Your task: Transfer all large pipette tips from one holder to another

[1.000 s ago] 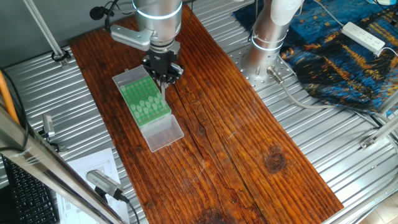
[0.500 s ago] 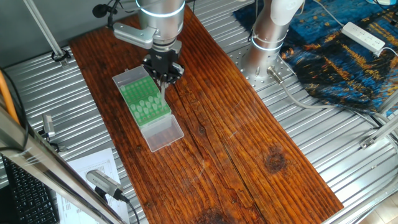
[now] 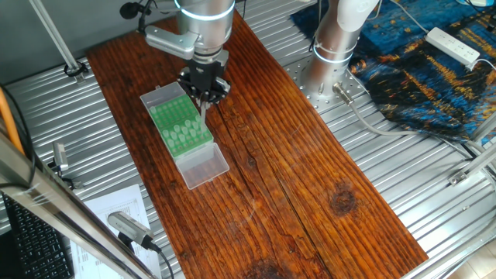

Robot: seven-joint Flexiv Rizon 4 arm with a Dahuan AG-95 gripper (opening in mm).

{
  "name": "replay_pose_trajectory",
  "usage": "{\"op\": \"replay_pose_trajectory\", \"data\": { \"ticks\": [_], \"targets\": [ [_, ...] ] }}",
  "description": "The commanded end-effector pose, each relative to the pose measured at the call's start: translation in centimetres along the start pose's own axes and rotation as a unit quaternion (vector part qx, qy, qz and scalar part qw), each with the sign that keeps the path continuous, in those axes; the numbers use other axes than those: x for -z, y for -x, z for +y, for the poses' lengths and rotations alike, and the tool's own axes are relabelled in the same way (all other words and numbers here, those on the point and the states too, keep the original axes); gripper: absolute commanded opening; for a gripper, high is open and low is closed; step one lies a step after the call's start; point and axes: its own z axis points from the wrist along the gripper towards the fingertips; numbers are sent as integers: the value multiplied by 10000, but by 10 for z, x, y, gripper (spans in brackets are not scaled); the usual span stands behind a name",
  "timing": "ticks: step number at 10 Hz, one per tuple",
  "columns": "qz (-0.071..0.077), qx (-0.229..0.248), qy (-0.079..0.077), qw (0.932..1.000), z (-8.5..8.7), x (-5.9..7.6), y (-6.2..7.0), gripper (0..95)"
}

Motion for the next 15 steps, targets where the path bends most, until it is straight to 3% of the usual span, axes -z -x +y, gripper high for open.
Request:
{"op": "replay_pose_trajectory", "data": {
  "ticks": [1, 4, 5, 11, 14, 15],
  "targets": [
    [-24, -29, -9, 10000, 1, 1, -2, 0],
    [58, -22, 18, 10000, 3, -2, 1, 0],
    [82, -24, 29, 10000, 3, -3, 2, 190],
    [146, 74, 32, 9999, 3, -6, 2, 190],
    [107, 254, 69, 9996, -16, -9, -9, 190],
    [95, 302, 84, 9995, -30, -12, -15, 190]
  ]
}}
